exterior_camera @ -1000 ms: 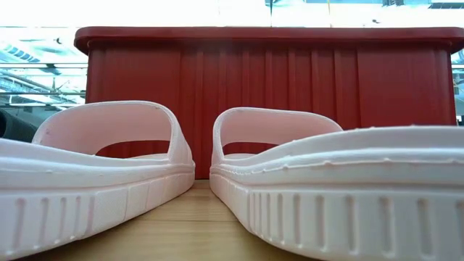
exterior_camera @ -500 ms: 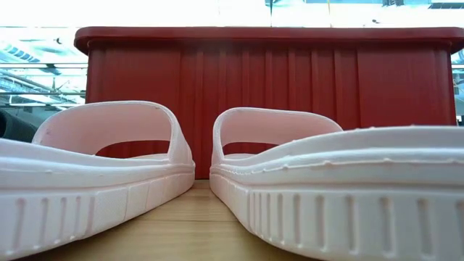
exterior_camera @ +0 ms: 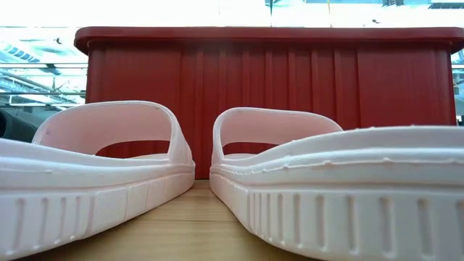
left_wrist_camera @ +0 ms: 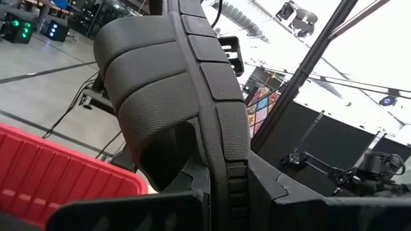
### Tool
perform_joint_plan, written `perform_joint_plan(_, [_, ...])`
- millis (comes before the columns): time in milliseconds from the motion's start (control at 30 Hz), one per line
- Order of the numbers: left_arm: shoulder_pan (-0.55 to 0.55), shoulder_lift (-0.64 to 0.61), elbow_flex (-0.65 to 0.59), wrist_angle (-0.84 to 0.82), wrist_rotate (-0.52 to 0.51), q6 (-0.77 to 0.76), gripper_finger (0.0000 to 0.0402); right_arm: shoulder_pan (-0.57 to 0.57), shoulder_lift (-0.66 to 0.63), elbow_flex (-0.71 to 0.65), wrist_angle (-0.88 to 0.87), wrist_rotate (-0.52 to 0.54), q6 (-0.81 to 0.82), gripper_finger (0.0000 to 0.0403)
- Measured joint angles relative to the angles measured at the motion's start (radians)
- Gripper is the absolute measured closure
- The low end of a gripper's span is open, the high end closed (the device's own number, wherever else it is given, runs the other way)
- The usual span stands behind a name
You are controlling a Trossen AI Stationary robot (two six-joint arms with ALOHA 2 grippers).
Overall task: Pick and place slides into bin
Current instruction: Put the black slide into the red organizer bin
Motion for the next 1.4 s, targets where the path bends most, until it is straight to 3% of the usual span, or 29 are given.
perform_joint_plan(633, [0.005, 0.008, 0.0, 0.005, -0.014, 0.009, 0.0364, 0.0, 0.007, 0.0, 0.03, -0.007, -0.001, 0.0324])
perform_joint_plan(833, [0.016, 0.008, 0.0, 0.004, -0.014, -0.002, 0.0362, 0.0, 0.007, 0.0, 0.027, 0.001, -0.001, 0.0329])
perform_joint_plan(1167, [0.016, 0.008, 0.0, -0.005, 0.009, -0.006, 0.0319, -0.01, 0.007, 0.0, 0.001, 0.003, 0.024, 0.0331])
perform_joint_plan(1400, [0.016, 0.012, 0.0, -0.016, 0.051, -0.002, 0.0316, -0.06, -0.035, 0.0, -0.157, -0.009, 0.064, 0.0332])
